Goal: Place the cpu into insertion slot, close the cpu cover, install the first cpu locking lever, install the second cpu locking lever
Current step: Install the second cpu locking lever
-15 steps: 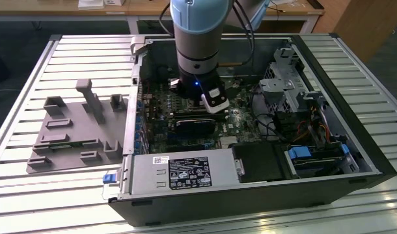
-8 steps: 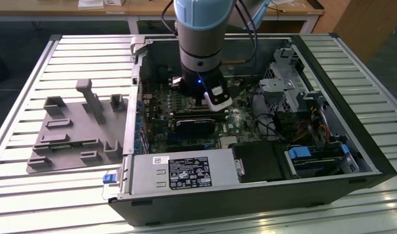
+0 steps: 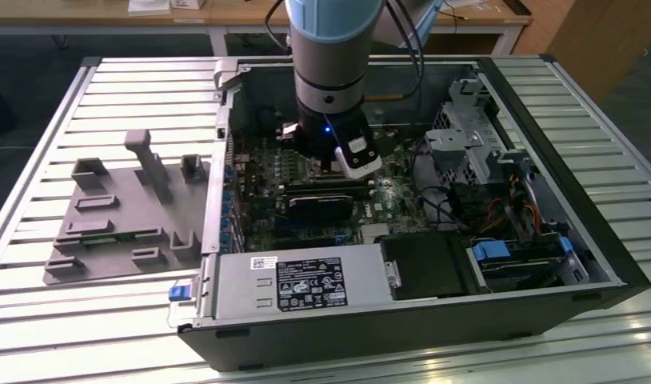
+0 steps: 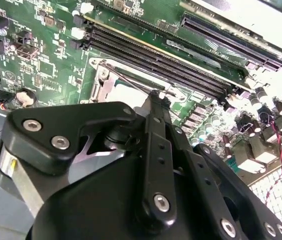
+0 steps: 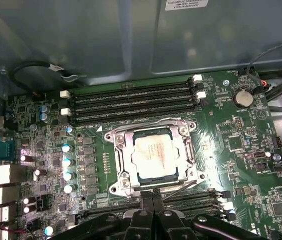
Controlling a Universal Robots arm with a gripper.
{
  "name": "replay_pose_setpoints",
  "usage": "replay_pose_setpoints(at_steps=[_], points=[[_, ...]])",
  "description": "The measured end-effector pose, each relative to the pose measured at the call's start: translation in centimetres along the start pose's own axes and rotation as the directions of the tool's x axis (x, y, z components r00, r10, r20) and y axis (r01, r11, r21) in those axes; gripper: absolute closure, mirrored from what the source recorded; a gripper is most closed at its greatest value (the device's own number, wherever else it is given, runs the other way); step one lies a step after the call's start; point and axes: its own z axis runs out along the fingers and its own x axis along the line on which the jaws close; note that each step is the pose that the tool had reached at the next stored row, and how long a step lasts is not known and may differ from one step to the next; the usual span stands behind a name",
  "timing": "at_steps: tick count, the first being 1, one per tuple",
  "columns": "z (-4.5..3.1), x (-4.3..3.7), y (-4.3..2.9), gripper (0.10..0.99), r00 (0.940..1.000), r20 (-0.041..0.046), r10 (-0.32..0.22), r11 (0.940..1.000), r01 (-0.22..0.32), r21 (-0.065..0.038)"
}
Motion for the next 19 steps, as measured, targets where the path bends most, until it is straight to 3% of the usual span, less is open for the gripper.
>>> replay_pose_setpoints(at_steps=[8, 19], points=[[0.20, 0.12, -0.12, 0.984, 1.0000, -0.0001, 0.000, 1.0000, 0.000, 0.000], [-0.95, -0.24, 0.25, 0.984, 1.0000, -0.0008, 0.001, 1.0000, -0.001, 0.001]])
